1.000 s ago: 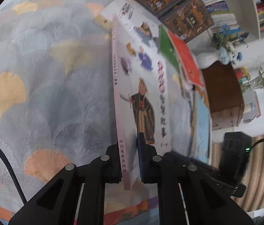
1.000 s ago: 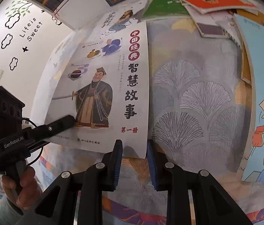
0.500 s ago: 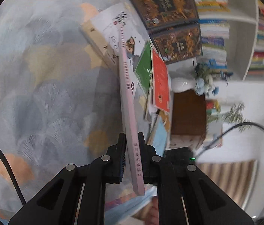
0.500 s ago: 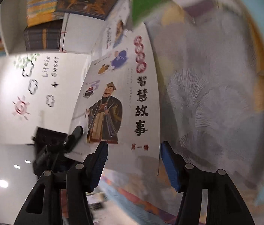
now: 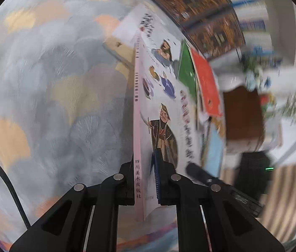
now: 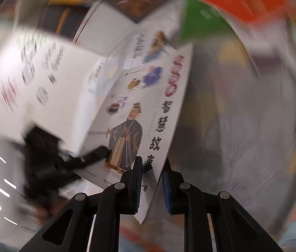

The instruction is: Organize books

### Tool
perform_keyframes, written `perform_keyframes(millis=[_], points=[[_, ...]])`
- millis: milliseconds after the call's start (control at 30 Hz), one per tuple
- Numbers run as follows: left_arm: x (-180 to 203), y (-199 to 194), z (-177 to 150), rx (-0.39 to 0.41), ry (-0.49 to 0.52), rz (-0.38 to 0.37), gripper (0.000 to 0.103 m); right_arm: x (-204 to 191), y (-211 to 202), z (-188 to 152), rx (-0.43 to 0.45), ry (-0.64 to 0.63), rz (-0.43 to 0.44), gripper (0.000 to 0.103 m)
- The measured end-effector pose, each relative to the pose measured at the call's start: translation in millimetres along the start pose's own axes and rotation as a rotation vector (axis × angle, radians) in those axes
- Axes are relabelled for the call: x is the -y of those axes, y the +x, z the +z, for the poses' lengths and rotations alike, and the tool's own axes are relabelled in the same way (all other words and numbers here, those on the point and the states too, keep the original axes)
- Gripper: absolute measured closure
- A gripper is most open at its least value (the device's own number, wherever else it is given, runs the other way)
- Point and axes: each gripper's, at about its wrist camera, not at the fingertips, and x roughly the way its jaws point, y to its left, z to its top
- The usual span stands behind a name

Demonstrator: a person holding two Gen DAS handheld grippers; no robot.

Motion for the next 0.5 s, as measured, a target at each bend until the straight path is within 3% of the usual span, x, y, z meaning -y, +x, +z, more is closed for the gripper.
perform_keyframes(millis=[67, 133, 300, 500], points=[[10, -5, 4, -0.004, 0.099, 0.04, 0.094, -39, -4, -1, 0.033, -0.177, -0.142, 0.085], [15, -15, 7, 0.011, 0.18, 0.054, 0.094, -68, -7, -5, 0.059, -0.273, -0.208, 0.085], [1, -51, 24, 0.026, 0.203, -0.037, 0.094, -101, -11, -6, 0.086, -0.323, -0.218, 0.085], [-16, -104, 56, 0.125, 0.223, -0.056, 0.094, -166, 9, 22, 0.142, -0.422, -0.229, 0.085]])
